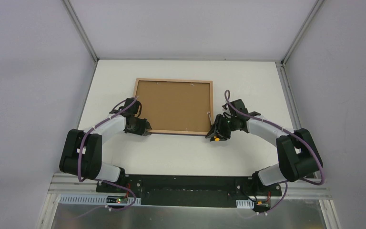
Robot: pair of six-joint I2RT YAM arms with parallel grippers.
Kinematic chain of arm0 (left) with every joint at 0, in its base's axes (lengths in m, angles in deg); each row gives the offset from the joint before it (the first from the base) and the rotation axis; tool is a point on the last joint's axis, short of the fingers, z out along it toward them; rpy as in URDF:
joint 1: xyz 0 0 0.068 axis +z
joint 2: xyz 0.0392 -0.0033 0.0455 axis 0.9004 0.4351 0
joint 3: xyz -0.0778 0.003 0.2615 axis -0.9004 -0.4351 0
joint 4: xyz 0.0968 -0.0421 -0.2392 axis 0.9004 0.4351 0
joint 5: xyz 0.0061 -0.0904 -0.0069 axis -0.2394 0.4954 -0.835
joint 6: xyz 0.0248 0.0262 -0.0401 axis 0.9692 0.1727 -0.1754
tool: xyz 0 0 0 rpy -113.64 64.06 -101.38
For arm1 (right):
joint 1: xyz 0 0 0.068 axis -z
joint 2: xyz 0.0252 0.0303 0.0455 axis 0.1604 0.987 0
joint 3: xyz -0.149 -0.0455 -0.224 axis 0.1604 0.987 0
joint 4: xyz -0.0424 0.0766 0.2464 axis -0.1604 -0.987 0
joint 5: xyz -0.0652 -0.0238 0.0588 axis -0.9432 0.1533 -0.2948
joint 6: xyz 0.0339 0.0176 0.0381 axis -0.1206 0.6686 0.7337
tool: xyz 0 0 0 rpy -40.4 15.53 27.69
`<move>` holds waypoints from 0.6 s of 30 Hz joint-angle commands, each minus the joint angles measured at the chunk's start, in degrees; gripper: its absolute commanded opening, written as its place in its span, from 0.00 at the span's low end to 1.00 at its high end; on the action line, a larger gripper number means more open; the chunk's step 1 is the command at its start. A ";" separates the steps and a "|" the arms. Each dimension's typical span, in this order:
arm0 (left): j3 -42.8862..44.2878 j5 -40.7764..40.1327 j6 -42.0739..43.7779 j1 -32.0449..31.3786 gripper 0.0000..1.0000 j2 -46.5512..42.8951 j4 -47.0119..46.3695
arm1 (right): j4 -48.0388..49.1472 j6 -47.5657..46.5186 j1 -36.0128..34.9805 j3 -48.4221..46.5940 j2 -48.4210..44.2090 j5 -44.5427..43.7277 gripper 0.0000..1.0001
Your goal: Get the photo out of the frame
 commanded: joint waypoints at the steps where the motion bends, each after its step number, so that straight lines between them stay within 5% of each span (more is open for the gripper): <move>1: -2.13 -2.43 -2.27 0.17 0.11 0.46 2.88 | -0.68 -2.18 0.51 -1.28 1.25 -1.04 0.00; 5: -1.98 -2.38 -2.00 0.14 0.00 0.55 3.31 | -0.38 -0.75 0.45 0.17 -0.17 -1.56 0.00; 18: -1.99 -2.41 0.73 0.12 0.00 0.79 5.02 | 2.53 -1.98 1.65 -1.40 2.87 -0.68 0.00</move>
